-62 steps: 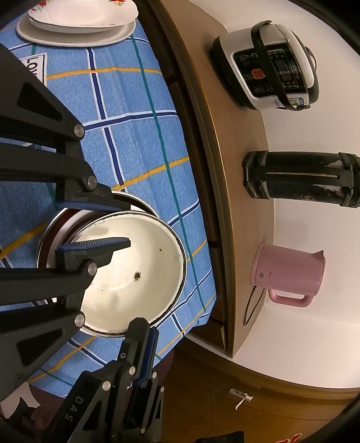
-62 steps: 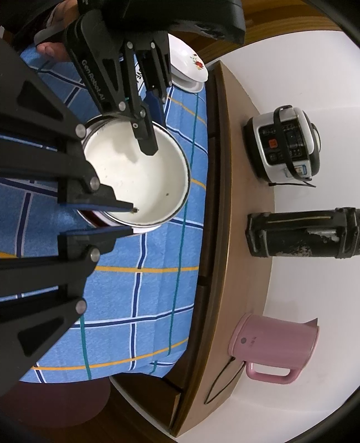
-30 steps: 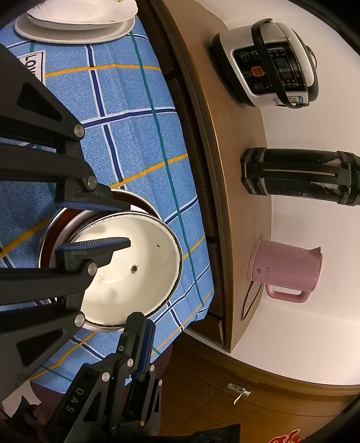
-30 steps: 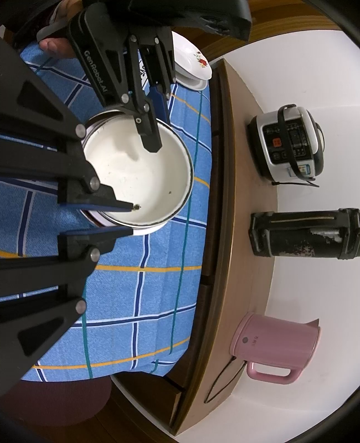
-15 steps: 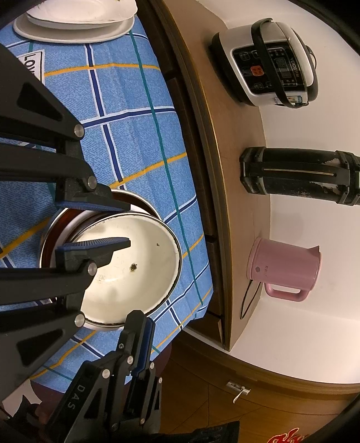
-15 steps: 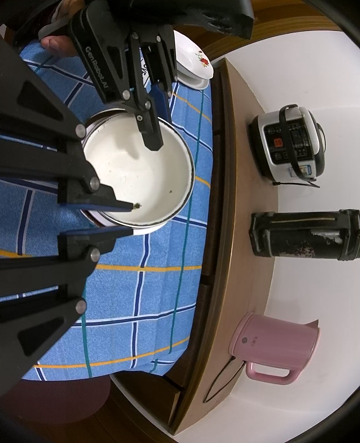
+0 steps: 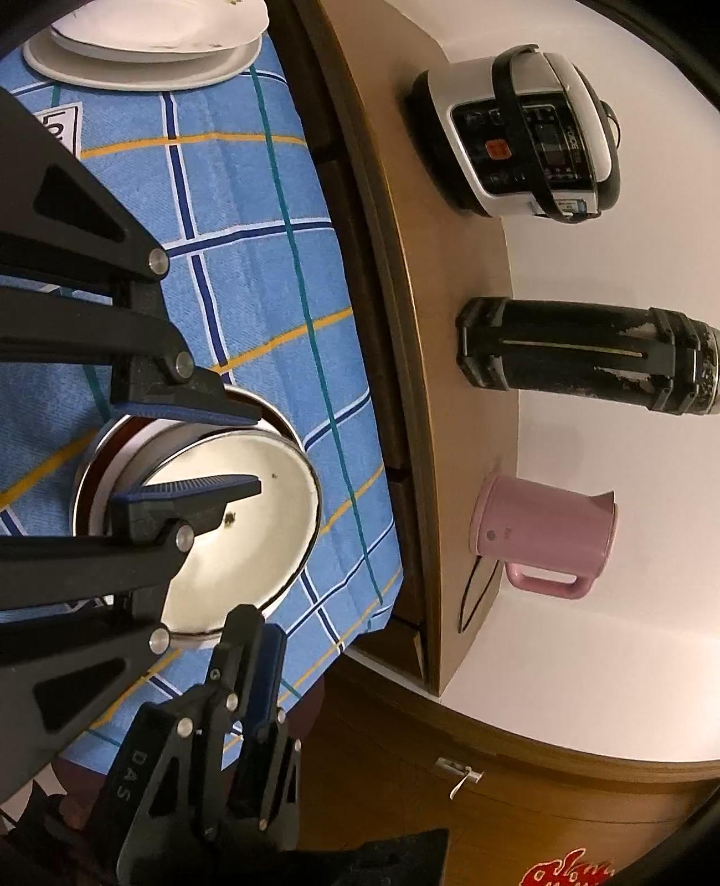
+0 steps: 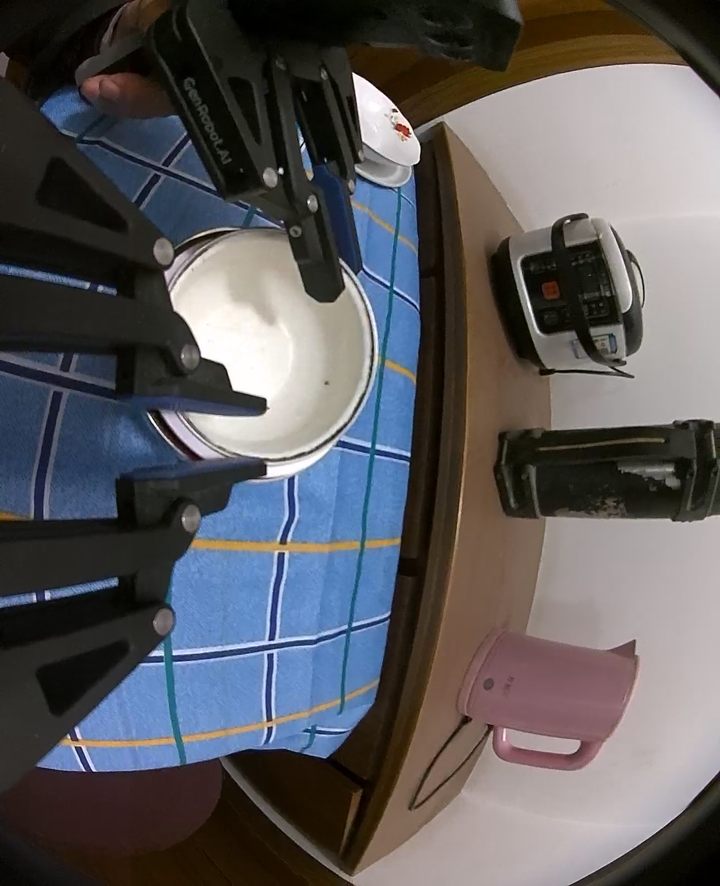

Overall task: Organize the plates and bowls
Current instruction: 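Loosen both grippers and regrip the rim of the whole bowl stack, then lift the bowl stack with both grippers and carry it toward the flowered plates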

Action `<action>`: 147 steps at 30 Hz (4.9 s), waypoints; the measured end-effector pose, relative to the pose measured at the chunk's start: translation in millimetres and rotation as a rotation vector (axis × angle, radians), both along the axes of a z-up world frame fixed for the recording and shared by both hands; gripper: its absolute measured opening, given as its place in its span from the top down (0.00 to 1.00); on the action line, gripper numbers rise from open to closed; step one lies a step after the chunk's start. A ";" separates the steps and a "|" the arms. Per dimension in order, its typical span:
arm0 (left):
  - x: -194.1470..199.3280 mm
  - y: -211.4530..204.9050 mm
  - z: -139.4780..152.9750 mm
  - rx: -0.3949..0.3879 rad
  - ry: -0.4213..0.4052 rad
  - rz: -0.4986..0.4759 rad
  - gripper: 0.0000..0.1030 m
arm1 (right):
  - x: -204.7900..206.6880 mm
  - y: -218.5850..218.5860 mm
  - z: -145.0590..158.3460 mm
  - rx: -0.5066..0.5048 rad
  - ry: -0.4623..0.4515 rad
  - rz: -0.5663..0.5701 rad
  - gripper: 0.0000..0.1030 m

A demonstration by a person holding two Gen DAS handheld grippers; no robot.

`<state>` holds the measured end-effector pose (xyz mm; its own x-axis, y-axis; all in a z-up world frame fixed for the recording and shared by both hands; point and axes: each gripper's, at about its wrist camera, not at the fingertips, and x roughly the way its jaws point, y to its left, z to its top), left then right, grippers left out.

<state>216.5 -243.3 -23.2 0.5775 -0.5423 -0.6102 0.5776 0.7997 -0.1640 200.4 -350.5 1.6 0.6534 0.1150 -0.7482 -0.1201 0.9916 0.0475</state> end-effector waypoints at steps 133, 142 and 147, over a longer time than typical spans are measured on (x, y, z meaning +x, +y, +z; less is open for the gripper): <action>15.0 59.0 -19.6 -0.007 0.035 0.229 0.57 | 40.4 51.9 -13.2 0.075 0.046 0.028 0.78; 1.0 92.0 -6.8 -0.001 0.019 0.283 0.57 | 42.3 84.7 -10.6 0.089 0.047 0.092 0.78; -2.7 116.4 0.1 0.002 0.019 0.327 0.57 | 42.8 109.4 -2.5 0.093 0.031 0.142 0.78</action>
